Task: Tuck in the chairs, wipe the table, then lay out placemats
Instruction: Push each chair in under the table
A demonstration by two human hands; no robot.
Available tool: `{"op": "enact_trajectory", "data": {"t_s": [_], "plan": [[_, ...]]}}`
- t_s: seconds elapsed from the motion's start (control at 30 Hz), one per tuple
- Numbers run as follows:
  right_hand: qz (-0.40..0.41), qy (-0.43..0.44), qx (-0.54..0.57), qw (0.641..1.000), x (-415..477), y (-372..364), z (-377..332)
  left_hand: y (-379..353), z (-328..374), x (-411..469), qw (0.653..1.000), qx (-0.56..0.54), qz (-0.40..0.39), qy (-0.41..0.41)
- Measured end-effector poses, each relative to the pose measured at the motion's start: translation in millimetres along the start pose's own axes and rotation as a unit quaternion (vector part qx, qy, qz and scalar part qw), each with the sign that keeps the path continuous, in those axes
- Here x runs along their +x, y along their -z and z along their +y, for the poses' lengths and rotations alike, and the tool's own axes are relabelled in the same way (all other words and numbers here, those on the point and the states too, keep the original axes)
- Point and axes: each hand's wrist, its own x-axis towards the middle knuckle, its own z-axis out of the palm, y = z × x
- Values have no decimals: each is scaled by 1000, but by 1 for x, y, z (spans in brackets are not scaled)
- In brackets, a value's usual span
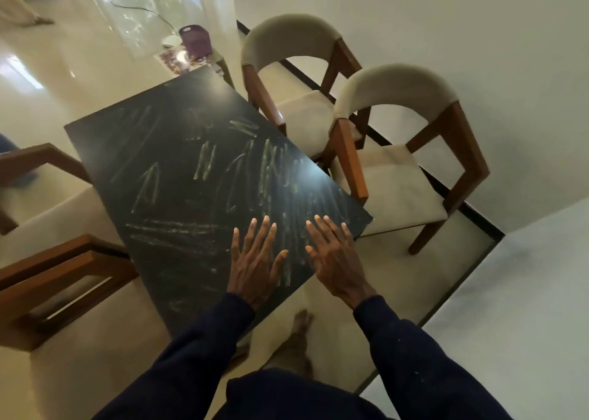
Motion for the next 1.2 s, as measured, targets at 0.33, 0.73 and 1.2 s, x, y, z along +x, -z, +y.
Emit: {"op": "enact_trajectory", "data": {"t_s": [0.33, 0.73, 1.2], "plan": [[-3, -9, 9, 1000, 50, 30, 139, -77, 64, 127, 998, -6, -47, -31], [-17, 6, 20, 1000, 143, 77, 281, -109, 130, 250, 997, -9, -75, 13], [-81, 132, 57, 986, 204, 112, 449, -172, 275, 326, 988, 11, -38, 147]]}}
